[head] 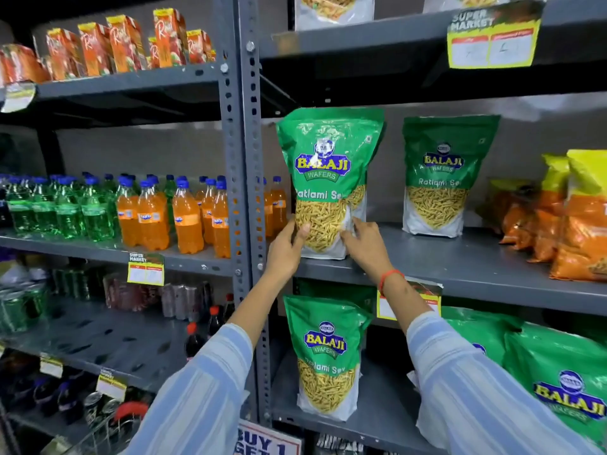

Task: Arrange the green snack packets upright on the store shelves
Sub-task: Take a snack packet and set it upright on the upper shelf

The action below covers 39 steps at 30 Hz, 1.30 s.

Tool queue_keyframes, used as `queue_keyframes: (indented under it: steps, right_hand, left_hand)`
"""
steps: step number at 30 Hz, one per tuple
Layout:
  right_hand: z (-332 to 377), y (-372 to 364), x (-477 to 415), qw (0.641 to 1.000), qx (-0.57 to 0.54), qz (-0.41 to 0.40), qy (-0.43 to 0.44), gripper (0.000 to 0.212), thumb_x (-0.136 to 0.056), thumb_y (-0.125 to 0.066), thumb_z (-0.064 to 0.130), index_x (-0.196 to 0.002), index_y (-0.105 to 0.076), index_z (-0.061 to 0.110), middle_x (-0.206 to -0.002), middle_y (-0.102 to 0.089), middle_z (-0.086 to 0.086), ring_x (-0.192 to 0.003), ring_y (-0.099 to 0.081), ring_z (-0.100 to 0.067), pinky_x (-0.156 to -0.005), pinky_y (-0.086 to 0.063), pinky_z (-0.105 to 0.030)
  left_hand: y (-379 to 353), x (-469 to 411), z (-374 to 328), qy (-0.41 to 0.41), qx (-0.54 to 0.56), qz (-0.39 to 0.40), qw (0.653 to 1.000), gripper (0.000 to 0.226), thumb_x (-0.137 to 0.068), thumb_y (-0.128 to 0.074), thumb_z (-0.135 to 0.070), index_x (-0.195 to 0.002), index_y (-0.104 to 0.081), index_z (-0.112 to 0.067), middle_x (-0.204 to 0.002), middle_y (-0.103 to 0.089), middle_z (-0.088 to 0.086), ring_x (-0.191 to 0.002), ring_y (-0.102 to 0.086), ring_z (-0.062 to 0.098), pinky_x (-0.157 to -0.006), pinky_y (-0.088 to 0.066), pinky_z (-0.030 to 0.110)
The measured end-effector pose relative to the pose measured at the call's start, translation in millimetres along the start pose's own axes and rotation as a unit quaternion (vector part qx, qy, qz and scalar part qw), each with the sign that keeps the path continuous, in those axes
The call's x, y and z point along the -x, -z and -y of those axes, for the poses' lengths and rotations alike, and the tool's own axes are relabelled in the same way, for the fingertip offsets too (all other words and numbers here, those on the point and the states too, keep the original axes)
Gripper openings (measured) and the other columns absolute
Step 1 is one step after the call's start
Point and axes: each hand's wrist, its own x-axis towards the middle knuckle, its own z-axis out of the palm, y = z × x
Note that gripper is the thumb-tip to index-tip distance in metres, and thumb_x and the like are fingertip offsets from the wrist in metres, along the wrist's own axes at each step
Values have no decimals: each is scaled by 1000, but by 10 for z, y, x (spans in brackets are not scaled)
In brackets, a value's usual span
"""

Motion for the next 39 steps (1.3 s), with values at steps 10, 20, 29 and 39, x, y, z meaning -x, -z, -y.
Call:
queue_keyframes:
  steps: [10, 20, 29, 39]
  right_hand:
    - [-287, 204, 906, 926, -72, -324, 179, 30, -97, -47, 13, -125, -54, 3, -121, -56, -17, -114, -50, -23, -103, -35, -21]
    - [-2130, 771, 2164, 928, 22, -367, 63, 34, -95, -48, 15, -125, -50, -2, -126, -52, -29, -123, -41, -29, -111, -31, -35]
    - [-3602, 1375, 2768, 957, 1, -217, -193, 57, -100, -50, 21, -149, -27, 4, -157, -25, -22, -148, -22, -34, -118, -17, -31]
    - [-3927, 1543, 2721, 959, -157, -23, -234, 69, -91, -56, 45, -151, -28, 25, -154, -40, 7, -142, -38, -11, -118, -33, -43]
  left_hand:
    - [-754, 1066, -40, -174, -81, -180, 965, 70, -96, -37, -46, -149, -10, -9, -157, -6, -1, -148, -8, 14, -122, -11, 31]
    - [-2545, 2441, -21, -140, -33, -1, 990, 54, -96, -48, -14, -145, -27, -9, -156, -23, 9, -146, -18, 16, -119, -21, 37]
    - [-3868, 2912, -120, 61, 52, 180, 980, 50, -99, -42, -12, -145, -25, -5, -157, -20, 9, -146, -20, 21, -113, -15, 18]
    - [-4202, 2925, -82, 182, 69, 185, 963, 56, -100, -39, -25, -149, -16, -10, -159, -15, 10, -143, -26, 23, -97, -22, 8]
